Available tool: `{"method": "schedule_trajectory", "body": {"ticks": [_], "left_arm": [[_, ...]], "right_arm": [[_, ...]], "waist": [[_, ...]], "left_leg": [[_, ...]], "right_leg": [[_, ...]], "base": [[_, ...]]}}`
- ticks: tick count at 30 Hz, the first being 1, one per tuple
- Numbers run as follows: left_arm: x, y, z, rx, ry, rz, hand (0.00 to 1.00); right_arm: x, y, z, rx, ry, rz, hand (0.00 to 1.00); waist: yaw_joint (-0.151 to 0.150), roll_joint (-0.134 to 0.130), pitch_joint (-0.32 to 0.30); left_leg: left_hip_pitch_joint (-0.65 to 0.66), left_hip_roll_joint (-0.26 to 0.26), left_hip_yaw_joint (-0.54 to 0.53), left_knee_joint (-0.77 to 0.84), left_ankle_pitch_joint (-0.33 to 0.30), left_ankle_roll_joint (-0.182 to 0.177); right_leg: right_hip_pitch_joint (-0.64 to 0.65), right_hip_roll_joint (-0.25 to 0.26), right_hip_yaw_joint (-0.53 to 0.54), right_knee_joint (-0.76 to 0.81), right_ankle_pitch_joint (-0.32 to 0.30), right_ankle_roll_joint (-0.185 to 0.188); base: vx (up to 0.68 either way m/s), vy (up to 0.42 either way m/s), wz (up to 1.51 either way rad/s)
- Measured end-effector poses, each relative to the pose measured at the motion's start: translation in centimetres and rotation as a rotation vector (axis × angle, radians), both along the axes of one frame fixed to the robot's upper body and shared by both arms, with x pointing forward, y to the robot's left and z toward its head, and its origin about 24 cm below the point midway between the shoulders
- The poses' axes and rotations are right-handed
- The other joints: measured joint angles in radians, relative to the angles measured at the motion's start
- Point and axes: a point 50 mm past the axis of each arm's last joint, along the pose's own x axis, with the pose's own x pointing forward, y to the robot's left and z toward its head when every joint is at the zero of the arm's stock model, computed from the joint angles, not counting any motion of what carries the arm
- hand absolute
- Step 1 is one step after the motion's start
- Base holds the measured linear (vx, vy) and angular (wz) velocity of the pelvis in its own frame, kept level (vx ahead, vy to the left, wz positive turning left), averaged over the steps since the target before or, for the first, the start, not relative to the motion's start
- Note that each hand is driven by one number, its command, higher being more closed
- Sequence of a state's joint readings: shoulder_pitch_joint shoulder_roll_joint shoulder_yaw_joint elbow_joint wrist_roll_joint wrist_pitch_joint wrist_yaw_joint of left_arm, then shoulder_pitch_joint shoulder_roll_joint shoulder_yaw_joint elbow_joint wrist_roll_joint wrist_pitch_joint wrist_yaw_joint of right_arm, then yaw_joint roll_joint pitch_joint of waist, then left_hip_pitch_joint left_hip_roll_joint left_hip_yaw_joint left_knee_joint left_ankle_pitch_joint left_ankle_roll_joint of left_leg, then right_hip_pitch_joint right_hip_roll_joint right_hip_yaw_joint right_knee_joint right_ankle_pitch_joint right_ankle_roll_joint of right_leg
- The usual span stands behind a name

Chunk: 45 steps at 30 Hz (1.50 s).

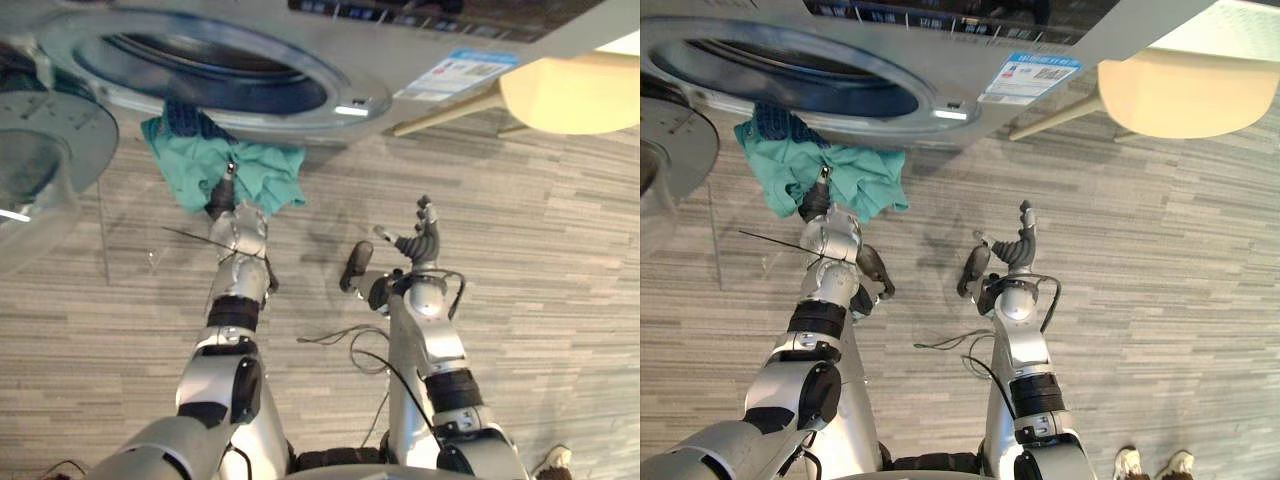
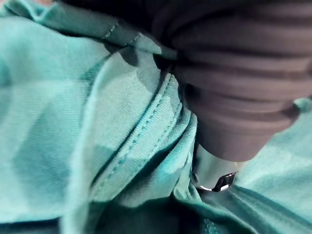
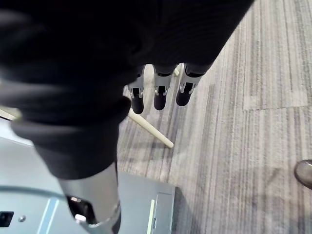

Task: Pick up the laundry basket with both hands and put the clothes into the washing machine.

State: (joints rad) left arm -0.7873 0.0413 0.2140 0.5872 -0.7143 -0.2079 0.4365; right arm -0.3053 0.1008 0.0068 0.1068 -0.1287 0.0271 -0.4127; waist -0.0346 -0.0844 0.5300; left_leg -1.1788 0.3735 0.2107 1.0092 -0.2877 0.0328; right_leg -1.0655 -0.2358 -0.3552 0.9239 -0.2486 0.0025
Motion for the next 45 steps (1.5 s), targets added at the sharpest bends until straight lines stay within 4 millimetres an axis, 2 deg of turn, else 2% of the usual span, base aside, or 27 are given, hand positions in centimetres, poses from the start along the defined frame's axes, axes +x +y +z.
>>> {"method": "schedule_trajectory", "body": {"ticks": [3, 5, 6, 7, 8, 9, 11, 12, 14, 17, 23, 25, 26, 29, 32, 34, 36, 38, 39, 41, 42, 43, 45], "left_arm": [[0.8, -0.6, 3.4, -0.014, -0.084, -0.001, 1.0], [1.0, -0.2, 7.8, -0.019, -0.207, 0.004, 1.0], [1.0, -0.2, 9.1, -0.011, -0.246, 0.003, 1.0], [0.7, -0.2, 11.6, 0.007, -0.324, 0.001, 1.0], [0.6, -0.3, 12.8, 0.015, -0.36, -0.002, 1.0], [0.1, -0.6, 15.4, 0.042, -0.439, -0.007, 1.0], [-0.3, -1.1, 17.3, 0.069, -0.492, -0.018, 1.0], [-0.6, -1.8, 18.9, 0.099, -0.536, -0.036, 1.0], [-1.0, -2.6, 20.5, 0.134, -0.579, -0.057, 1.0], [-2.5, -4.0, 24.6, 0.251, -0.692, -0.061, 1.0], [-5.5, -4.2, 33.0, 0.481, -0.824, 0.021, 1.0], [-6.5, -4.3, 34.9, 0.553, -0.852, 0.03, 1.0], [-6.8, -4.1, 35.5, 0.59, -0.859, 0.035, 0.0], [-7.4, -3.9, 36.6, 0.72, -0.859, 0.085, 0.0], [-7.8, -4.0, 38.0, 0.972, -0.811, 0.158, 0.0], [-7.0, -3.7, 37.9, 1.159, -0.699, 0.239, 0.0], [-5.9, -3.2, 37.2, 1.275, -0.585, 0.295, 0.0], [-3.8, -1.9, 35.0, 1.439, -0.397, 0.339, 0.0], [-3.1, -1.6, 34.2, 1.467, -0.355, 0.338, 0.0], [-0.7, -0.8, 30.2, 1.569, -0.199, 0.291, 0.0], [-0.1, -0.7, 29.2, 1.56, -0.174, 0.269, 0.0], [1.2, -0.9, 26.4, 1.502, -0.134, 0.195, 0.0], [2.5, -1.4, 23.0, 1.428, -0.091, 0.113, 0.0]], "right_arm": [[-1.3, -1.0, 1.0, -0.004, -0.079, -0.031, 0.0], [-2.1, -1.5, 0.8, -0.025, -0.091, -0.048, 0.0], [-2.2, -1.7, 0.6, -0.026, -0.086, -0.052, 0.0], [-2.6, -1.9, 0.2, -0.033, -0.071, -0.061, 0.0], [-2.7, -2.0, -0.1, -0.033, -0.062, -0.065, 0.0], [-3.0, -2.3, -0.6, -0.041, -0.043, -0.076, 0.0], [-3.2, -2.5, -0.8, -0.048, -0.034, -0.086, 0.0], [-3.3, -2.9, -0.9, -0.062, -0.029, -0.105, 0.0], [-3.4, -3.5, -1.0, -0.077, -0.022, -0.128, 0.0], [-3.7, -4.6, -1.4, -0.09, 0.001, -0.171, 0.0], [-3.8, -4.9, -1.1, -0.094, -0.015, -0.154, 0.0], [-3.9, -5.0, -0.9, -0.093, -0.025, -0.159, 0.0], [-4.0, -5.0, -0.5, -0.084, -0.042, -0.16, 0.0], [-4.2, -5.1, 0.3, -0.072, -0.083, -0.162, 0.0], [-4.3, -5.1, 0.7, -0.077, -0.102, -0.142, 0.0], [-4.3, -5.0, 0.7, -0.082, -0.102, -0.128, 0.0], [-4.4, -5.1, 0.6, -0.089, -0.101, -0.126, 0.0], [-4.6, -5.1, 0.2, -0.099, -0.085, -0.105, 0.0], [-4.6, -5.0, 0.1, -0.1, -0.079, -0.099, 0.0], [-5.1, -4.9, -0.9, -0.108, -0.04, -0.077, 0.0], [-5.2, -5.0, -1.3, -0.108, -0.024, -0.079, 0.0], [-5.7, -5.1, -2.3, -0.109, 0.016, -0.082, 0.0], [-6.1, -5.2, -3.6, -0.11, 0.068, -0.081, 0.0]], "waist": [[-0.002, 0.0, 0.0], [-0.003, -0.001, -0.001], [-0.004, -0.001, -0.001], [-0.005, -0.001, -0.001], [-0.005, -0.001, -0.001], [-0.005, -0.001, -0.001], [-0.004, -0.002, -0.001], [-0.005, -0.002, -0.002], [-0.006, -0.003, -0.002], [-0.009, -0.007, -0.004], [-0.039, -0.015, -0.01], [-0.045, -0.015, -0.01], [-0.045, -0.018, -0.011], [-0.044, -0.028, -0.018], [-0.047, -0.065, -0.046], [-0.063, -0.091, -0.064], [-0.063, -0.098, -0.068], [-0.061, -0.099, -0.069], [-0.061, -0.099, -0.069], [-0.059, -0.099, -0.069], [-0.058, -0.099, -0.069], [-0.056, -0.1, -0.071], [-0.055, -0.1, -0.092]], "left_leg": [[-0.079, 0.01, -0.021, 0.089, -0.032, 0.006], [-0.148, 0.023, -0.048, 0.155, -0.048, 0.007], [-0.167, 0.026, -0.055, 0.168, -0.052, 0.003], [-0.202, 0.027, -0.069, 0.189, -0.053, 0.002], [-0.217, 0.028, -0.074, 0.197, -0.053, 0.002], [-0.246, 0.028, -0.082, 0.214, -0.053, 0.003], [-0.266, 0.029, -0.092, 0.23, -0.051, 0.006], [-0.28, 0.031, -0.1, 0.245, -0.049, 0.008], [-0.293, 0.032, -0.104, 0.255, -0.05, 0.009], [-0.311, 0.038, -0.106, 0.263, -0.05, 0.009], [-0.365, 0.066, -0.119, 0.282, -0.052, 0.008], [-0.379, 0.07, -0.123, 0.282, -0.052, 0.008], [-0.382, 0.072, -0.123, 0.28, -0.052, 0.007], [-0.386, 0.077, -0.122, 0.27, -0.052, 0.006], [-0.386, 0.098, -0.109, 0.242, -0.052, 0.006], [-0.381, 0.1, -0.098, 0.228, -0.052, 0.006], [-0.378, 0.105, -0.093, 0.228, -0.052, 0.006], [-0.357, 0.112, -0.075, 0.214, -0.052, 0.007], [-0.345, 0.113, -0.07, 0.205, -0.052, 0.007], [-0.295, 0.114, -0.057, 0.158, -0.048, 0.002], [-0.282, 0.114, -0.056, 0.145, -0.045, -0.003], [-0.254, 0.111, -0.053, 0.113, -0.034, -0.01], [-0.242, 0.105, -0.047, 0.08, -0.021, -0.013]], "right_leg": [[-0.07, -0.027, -0.001, 0.103, -0.048, -0.007], [-0.122, -0.03, -0.004, 0.166, -0.072, -0.018], [-0.137, -0.031, -0.006, 0.179, -0.076, -0.022], [-0.164, -0.034, -0.008, 0.203, -0.084, -0.025], [-0.175, -0.037, -0.011, 0.212, -0.087, -0.025], [-0.198, -0.046, -0.018, 0.235, -0.092, -0.034], [-0.213, -0.047, -0.02, 0.252, -0.095, -0.039], [-0.222, -0.048, -0.022, 0.264, -0.097, -0.042], [-0.233, -0.049, -0.021, 0.274, -0.098, -0.045], [-0.251, -0.045, -0.02, 0.279, -0.098, -0.046], [-0.295, -0.018, -0.025, 0.271, -0.086, -0.06], [-0.304, -0.012, -0.03, 0.266, -0.086, -0.06], [-0.308, -0.009, -0.031, 0.262, -0.086, -0.06], [-0.313, 0.0, -0.032, 0.246, -0.082, -0.059], [-0.317, 0.03, -0.031, 0.193, -0.057, -0.056], [-0.318, 0.036, -0.029, 0.169, -0.046, -0.05], [-0.317, 0.042, -0.025, 0.16, -0.042, -0.05], [-0.303, 0.044, -0.024, 0.141, -0.032, -0.052], [-0.295, 0.046, -0.024, 0.131, -0.027, -0.052], [-0.246, 0.06, -0.031, 0.075, -0.01, -0.049], [-0.232, 0.063, -0.037, 0.059, -0.004, -0.049], [-0.2, 0.067, -0.05, 0.022, 0.006, -0.048], [-0.184, 0.07, -0.06, -0.009, 0.011, -0.048]], "base": [[-0.05, -0.035, 0.08], [-0.1, -0.065, -0.07], [-0.11, -0.057, -0.07], [-0.1, -0.058, -0.01], [-0.08, -0.059, 0.06], [-0.06, -0.046, 0.06], [-0.05, -0.042, 0.01], [-0.05, -0.033, -0.04], [-0.04, -0.021, -0.03], [-0.04, -0.027, -0.07], [-0.02, -0.029, -0.19], [0.0, -0.016, -0.15], [0.01, -0.016, -0.11], [0.01, -0.012, -0.12], [-0.01, 0.005, -0.3], [-0.01, 0.021, -0.17], [-0.01, 0.025, -0.14], [-0.02, 0.027, -0.09], [-0.03, 0.021, -0.06], [-0.03, 0.019, -0.04], [-0.03, 0.021, 0.04], [-0.02, 0.016, 0.1], [-0.01, 0.004, 0.13]]}}
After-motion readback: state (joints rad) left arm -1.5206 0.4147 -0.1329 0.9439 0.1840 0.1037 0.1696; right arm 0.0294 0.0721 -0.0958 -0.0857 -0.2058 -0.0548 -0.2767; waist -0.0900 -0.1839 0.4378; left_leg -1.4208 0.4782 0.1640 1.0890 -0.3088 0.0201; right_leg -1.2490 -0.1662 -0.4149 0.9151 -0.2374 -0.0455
